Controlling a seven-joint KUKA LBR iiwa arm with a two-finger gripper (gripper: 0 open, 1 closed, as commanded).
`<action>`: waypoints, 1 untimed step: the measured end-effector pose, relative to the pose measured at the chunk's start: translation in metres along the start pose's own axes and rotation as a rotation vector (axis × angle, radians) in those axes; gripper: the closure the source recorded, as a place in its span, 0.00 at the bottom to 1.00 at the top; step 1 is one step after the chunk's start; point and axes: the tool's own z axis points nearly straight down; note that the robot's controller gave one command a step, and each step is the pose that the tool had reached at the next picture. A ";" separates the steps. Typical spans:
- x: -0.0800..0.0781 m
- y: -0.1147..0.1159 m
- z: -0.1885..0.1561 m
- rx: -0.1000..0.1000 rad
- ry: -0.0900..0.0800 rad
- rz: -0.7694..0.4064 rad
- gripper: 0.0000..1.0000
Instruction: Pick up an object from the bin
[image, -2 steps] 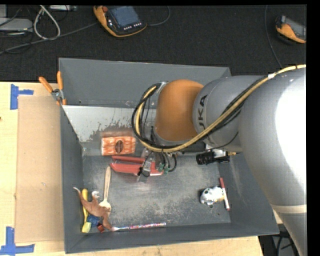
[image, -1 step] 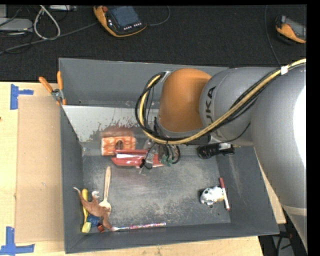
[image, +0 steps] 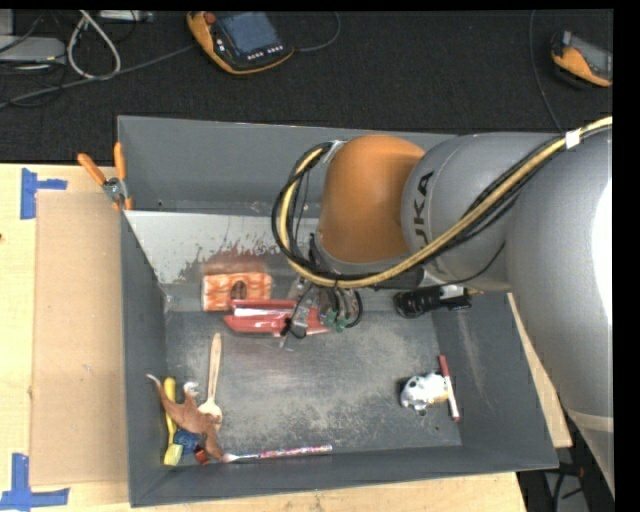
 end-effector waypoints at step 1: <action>0.000 0.000 -0.002 0.000 0.001 0.000 1.00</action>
Offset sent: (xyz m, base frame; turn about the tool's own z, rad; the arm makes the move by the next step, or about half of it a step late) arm -0.0004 0.0000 0.0207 0.0001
